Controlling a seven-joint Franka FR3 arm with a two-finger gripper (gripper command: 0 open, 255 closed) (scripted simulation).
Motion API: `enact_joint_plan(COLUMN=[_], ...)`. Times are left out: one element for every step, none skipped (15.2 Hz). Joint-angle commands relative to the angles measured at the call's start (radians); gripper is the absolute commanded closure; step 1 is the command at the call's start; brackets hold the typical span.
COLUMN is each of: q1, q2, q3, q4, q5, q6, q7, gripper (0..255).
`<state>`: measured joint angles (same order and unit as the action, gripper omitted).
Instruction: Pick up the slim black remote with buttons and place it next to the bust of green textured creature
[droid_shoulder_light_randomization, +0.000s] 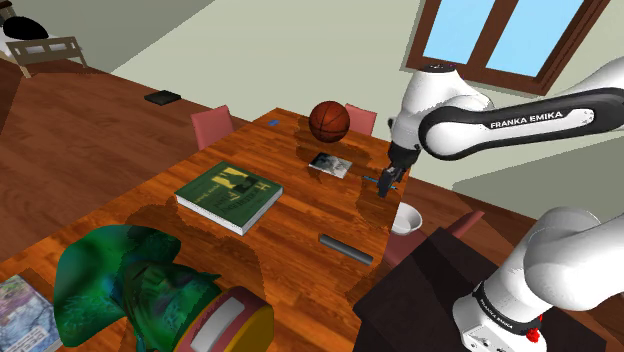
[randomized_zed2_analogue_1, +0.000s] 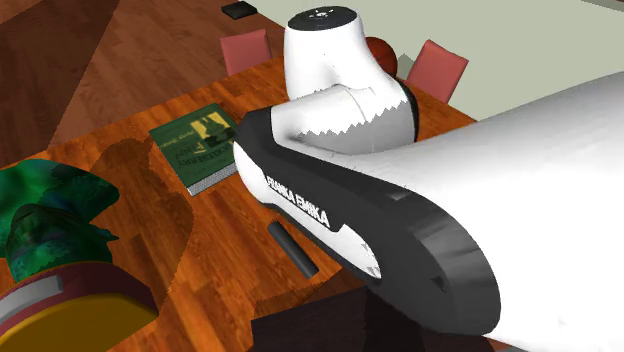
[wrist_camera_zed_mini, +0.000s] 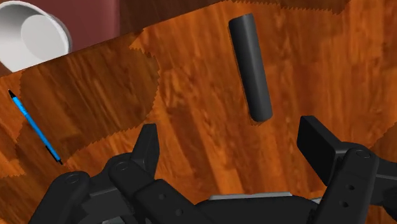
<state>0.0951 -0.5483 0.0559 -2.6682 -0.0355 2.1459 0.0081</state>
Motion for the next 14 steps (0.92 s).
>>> enact_joint_plan(q1=[0.01, 0.014, 0.017, 0.019, 0.021, 0.023, 0.024, 0.024, 0.023, 0.023, 0.021, 0.02, 0.02, 0.021], q2=[0.058, 0.092, 0.127, 0.163, 0.201, 0.24, 0.281, 0.322, 0.365, 0.408, 0.452, 0.497, 0.542, 0.587], q3=[0.015, 0.021, 0.028, 0.035, 0.042, 0.049, 0.056, 0.064, 0.071, 0.078, 0.085, 0.09, 0.095, 0.097], q4=[-0.019, -0.026, -0.032, -0.036, -0.038, -0.039, -0.038, -0.035, -0.031, -0.026, -0.018, -0.009, 0.001, 0.014], q5=[0.0, -0.002, -0.004, -0.008, -0.012, -0.018, -0.026, -0.036, -0.048, -0.063, -0.081, -0.103, -0.129, -0.158], q6=[0.08, 0.119, 0.159, 0.199, 0.238, 0.277, 0.315, 0.353, 0.39, 0.426, 0.461, 0.495, 0.527, 0.558], q7=[0.007, 0.01, 0.014, 0.018, 0.023, 0.029, 0.036, 0.044, 0.054, 0.066, 0.08, 0.097, 0.117, 0.139], gripper=[0, 0, 0, 0, 0, 0, 0, 0, 0, 0, 0, 0, 0, 0])
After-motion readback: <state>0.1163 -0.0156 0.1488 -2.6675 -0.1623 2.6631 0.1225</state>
